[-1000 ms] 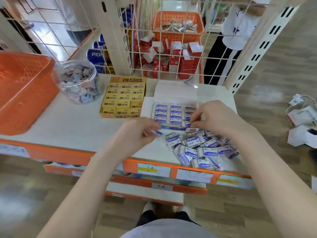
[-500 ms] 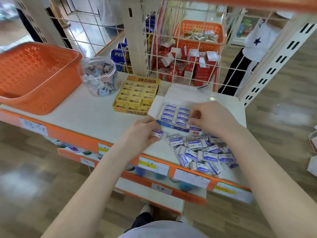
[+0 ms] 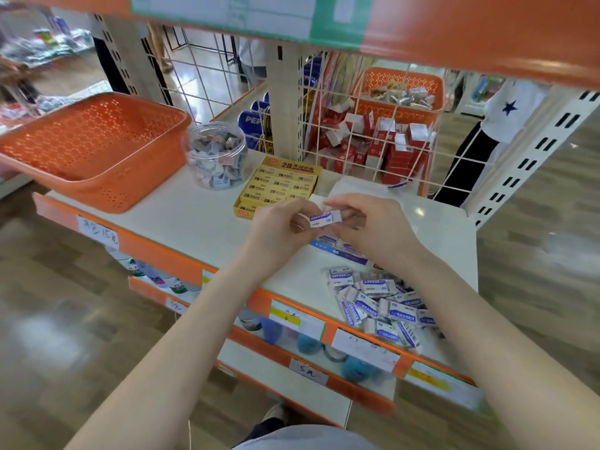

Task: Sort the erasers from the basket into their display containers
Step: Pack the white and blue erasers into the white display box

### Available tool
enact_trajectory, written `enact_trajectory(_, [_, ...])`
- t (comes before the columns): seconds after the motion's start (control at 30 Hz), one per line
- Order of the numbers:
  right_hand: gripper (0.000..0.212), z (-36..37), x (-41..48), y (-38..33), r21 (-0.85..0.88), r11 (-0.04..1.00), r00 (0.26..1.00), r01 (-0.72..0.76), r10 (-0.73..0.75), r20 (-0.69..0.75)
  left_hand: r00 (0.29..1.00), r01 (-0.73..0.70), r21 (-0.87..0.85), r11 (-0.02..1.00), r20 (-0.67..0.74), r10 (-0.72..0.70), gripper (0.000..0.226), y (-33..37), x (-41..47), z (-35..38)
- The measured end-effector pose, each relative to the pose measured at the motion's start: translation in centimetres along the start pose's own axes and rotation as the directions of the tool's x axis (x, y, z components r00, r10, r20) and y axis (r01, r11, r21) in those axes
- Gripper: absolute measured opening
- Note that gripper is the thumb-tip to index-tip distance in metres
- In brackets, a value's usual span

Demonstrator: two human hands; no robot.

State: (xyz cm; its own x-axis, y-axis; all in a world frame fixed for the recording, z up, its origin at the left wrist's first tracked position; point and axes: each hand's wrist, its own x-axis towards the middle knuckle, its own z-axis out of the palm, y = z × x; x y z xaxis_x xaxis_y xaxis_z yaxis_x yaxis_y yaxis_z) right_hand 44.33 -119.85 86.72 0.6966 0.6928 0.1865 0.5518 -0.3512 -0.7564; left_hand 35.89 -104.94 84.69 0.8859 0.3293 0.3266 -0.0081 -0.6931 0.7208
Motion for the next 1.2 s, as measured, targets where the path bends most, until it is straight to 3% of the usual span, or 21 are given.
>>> enact_trajectory(0.1, [0.041,-0.2,-0.1,0.1,0.314,0.948,0.998,-0.046,0.058,-0.026,0.999,0.045,-0.077,0.996,0.035,-0.042,0.027,0.0,0.2,0.2])
enact_trajectory(0.2, [0.039,-0.1,0.1,0.0,0.434,0.898,0.997,-0.063,0.077,-0.016,0.994,0.09,-0.149,0.985,0.074,-0.08,0.038,0.3,0.3,0.8])
enact_trajectory(0.33, [0.025,0.0,0.5,0.3,0.446,0.892,0.995,-0.079,0.098,-0.02,0.994,0.104,-0.128,0.986,0.059,-0.097,0.04,-0.4,0.8,1.0])
enact_trajectory(0.5, [0.028,-1.4,0.5,2.0,0.293,0.948,0.991,-0.128,0.131,0.007,0.978,0.003,0.031,1.0,0.207,-0.01,0.013,-1.3,1.1,-0.6])
enact_trajectory(0.57, [0.031,-1.9,0.3,2.7,0.215,0.967,0.99,-0.14,0.142,0.003,0.918,-0.094,0.003,0.996,0.386,0.086,0.017,-0.9,0.7,-0.6])
enact_trajectory(0.63, [0.032,-2.1,0.1,3.3,0.204,0.965,0.986,-0.164,0.165,0.01,0.802,-0.171,0.028,0.985,0.584,0.122,0.029,-0.3,0.1,0.2])
enact_trajectory(0.67, [0.032,-2.1,0.1,3.5,0.2,0.965,0.985,-0.17,0.171,0.016,0.75,-0.213,0.053,0.976,0.648,0.129,0.034,-0.2,-0.1,0.8])
enact_trajectory(0.73, [0.032,-1.9,-0.1,3.7,0.194,0.965,0.984,-0.177,0.174,0.033,0.712,-0.263,0.068,0.963,0.686,0.146,0.04,-0.1,-0.3,1.7])
enact_trajectory(1.03, [0.034,-1.7,0.0,4.5,0.167,0.966,0.98,-0.195,0.187,0.064,0.783,-0.147,0.066,0.987,0.617,0.075,0.031,-0.6,0.1,0.6])
enact_trajectory(1.2, [0.026,-1.9,0.2,4.3,-0.014,0.978,0.971,-0.21,0.21,0.113,0.931,-0.071,-0.038,0.997,0.357,0.08,0.026,-1.5,0.7,-1.4])
